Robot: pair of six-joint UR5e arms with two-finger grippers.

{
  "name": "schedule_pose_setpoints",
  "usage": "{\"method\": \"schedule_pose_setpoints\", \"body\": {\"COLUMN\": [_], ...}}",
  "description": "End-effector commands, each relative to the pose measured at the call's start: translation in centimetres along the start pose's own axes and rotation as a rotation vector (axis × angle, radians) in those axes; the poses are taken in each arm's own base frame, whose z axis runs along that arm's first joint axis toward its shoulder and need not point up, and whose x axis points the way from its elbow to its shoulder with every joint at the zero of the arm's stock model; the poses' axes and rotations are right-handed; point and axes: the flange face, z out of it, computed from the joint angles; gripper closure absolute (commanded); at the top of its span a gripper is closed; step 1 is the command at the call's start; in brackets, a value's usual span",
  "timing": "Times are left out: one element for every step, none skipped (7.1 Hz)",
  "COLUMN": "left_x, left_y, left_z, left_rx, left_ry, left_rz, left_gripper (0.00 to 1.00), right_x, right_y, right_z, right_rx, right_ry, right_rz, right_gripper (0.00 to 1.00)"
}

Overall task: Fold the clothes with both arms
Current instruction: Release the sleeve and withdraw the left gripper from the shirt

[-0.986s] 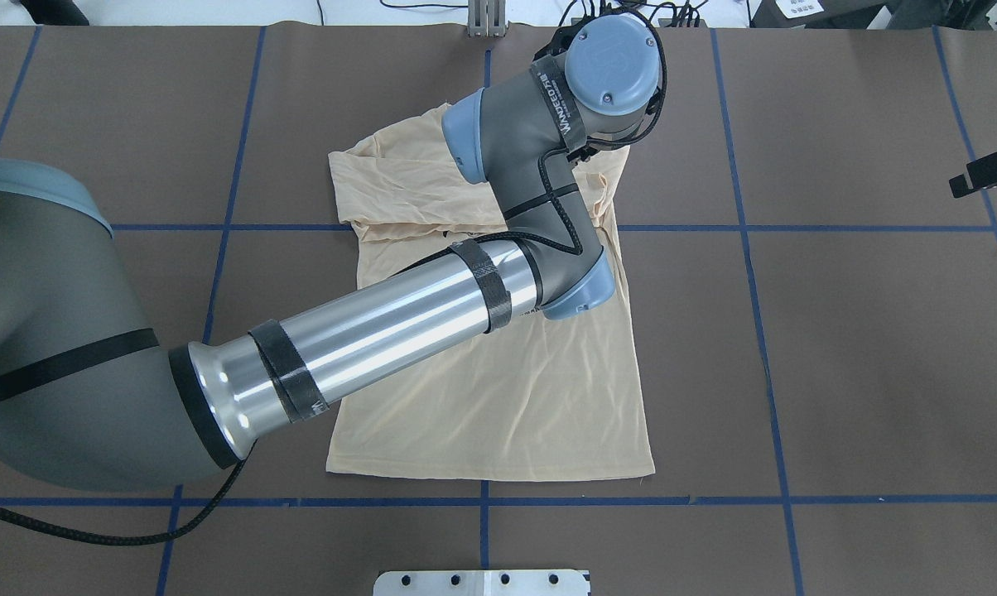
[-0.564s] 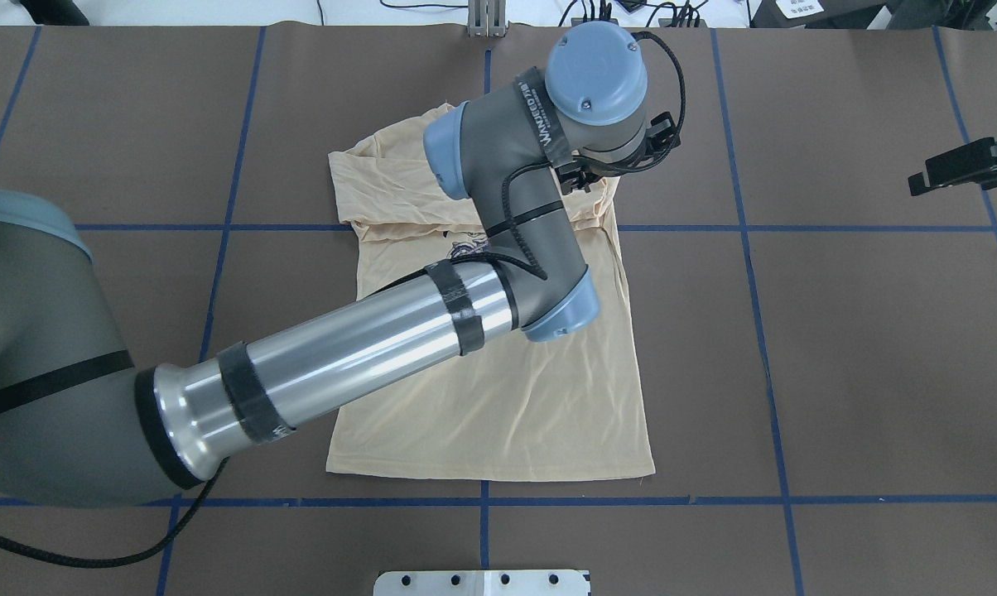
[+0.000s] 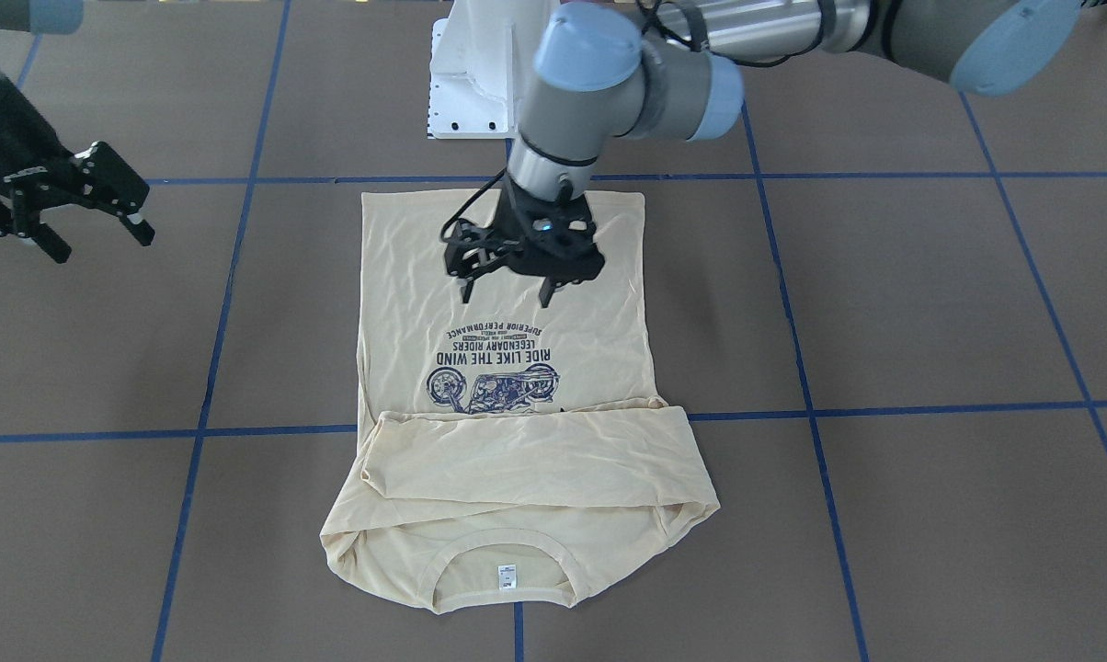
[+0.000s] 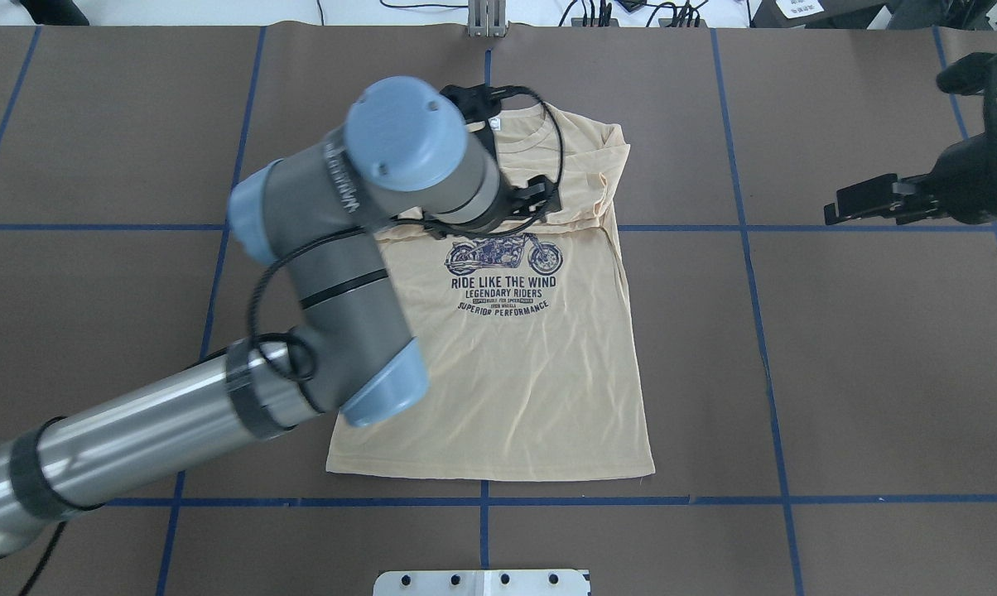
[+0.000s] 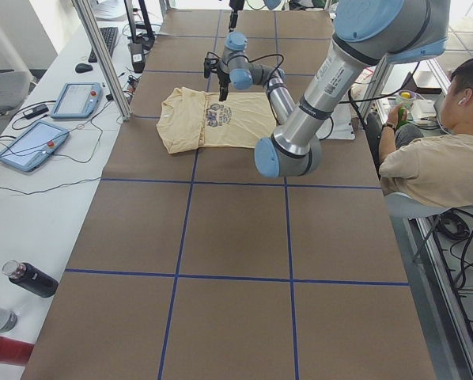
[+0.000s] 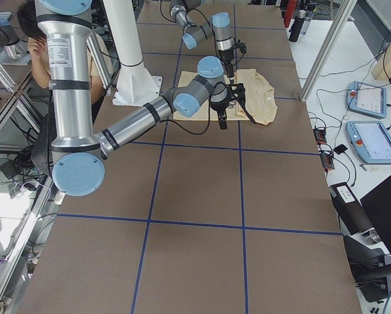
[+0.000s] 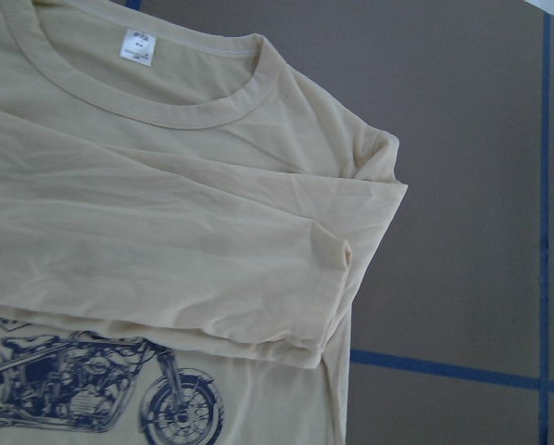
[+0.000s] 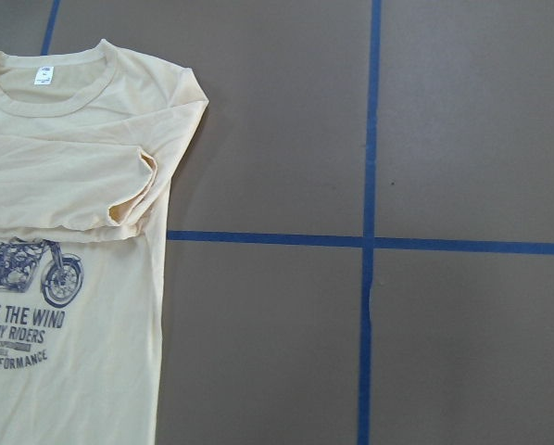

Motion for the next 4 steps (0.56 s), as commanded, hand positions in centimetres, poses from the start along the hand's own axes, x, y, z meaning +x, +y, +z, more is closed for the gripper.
{"method": "schedule_pose_setpoints", "body": {"left_x": [-8.9, -10.5, -11.8, -13.4], "left_y": [4.4, 7.4, 10.4, 13.7], "left_z": [-4.0, -3.8, -2.2, -0.8], "left_rx": [-0.017, -0.057, -0.054, -0.075], "left_ry": [-0.027, -0.044, -0.082, -0.09], "left_rz": [0.062, 0.075, 0.094, 0.08], "left_gripper": [0.0, 0.0, 0.0, 0.0], "right_x": [-6.1, -8.2, -9.7, -10.4], "right_y": [6.0, 9.5, 12.5, 14.1], "right_z": [3.4, 5.8, 7.4, 8.1], "right_rx": [0.024, 0.036, 0.051, 0.046], "right_ry": [0.013, 0.039, 0.053, 0.056], "right_rz": [0.037, 0.041, 0.037, 0.035], "right_gripper": [0.0, 0.0, 0.0, 0.0]}}
